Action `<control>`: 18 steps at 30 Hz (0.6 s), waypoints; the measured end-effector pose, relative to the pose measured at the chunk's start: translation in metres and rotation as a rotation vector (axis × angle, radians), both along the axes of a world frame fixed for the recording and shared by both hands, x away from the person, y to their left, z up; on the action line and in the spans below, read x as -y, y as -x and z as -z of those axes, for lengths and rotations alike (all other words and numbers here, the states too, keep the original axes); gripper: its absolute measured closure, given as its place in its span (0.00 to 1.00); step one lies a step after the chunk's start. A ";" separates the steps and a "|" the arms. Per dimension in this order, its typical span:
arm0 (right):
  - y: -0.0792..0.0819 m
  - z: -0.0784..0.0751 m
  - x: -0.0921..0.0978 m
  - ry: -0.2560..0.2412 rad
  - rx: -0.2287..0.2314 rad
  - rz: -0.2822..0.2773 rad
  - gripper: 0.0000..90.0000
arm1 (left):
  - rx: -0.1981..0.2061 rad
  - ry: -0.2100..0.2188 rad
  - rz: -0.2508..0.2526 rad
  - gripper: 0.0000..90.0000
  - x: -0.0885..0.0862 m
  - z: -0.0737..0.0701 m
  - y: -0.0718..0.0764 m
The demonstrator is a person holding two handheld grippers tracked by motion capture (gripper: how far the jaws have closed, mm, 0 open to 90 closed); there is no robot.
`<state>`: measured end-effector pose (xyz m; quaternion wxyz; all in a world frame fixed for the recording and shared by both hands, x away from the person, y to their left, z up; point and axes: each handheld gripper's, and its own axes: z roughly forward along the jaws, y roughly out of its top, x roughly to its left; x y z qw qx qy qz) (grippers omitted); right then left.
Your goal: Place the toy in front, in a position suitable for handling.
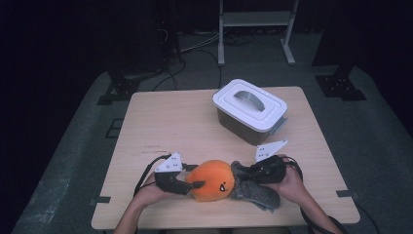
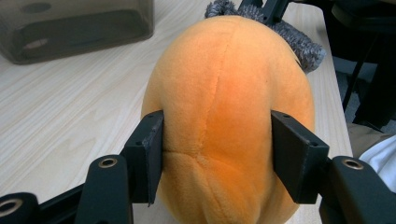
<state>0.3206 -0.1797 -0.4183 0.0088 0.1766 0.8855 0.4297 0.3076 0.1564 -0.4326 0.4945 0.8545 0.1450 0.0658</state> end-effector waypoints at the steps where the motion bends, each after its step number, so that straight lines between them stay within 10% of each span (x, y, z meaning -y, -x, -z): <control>1: 0.000 -0.001 0.001 -0.005 0.004 -0.001 0.85 | -0.002 0.000 -0.002 0.45 0.000 0.000 0.000; 8: 0.005 -0.021 -0.008 -0.116 0.044 -0.038 0.85 | 0.005 0.000 0.000 0.44 0.003 0.000 0.001; 18: 0.000 -0.008 -0.005 -0.040 0.014 -0.009 0.85 | 0.008 -0.015 -0.021 0.44 0.006 -0.002 0.001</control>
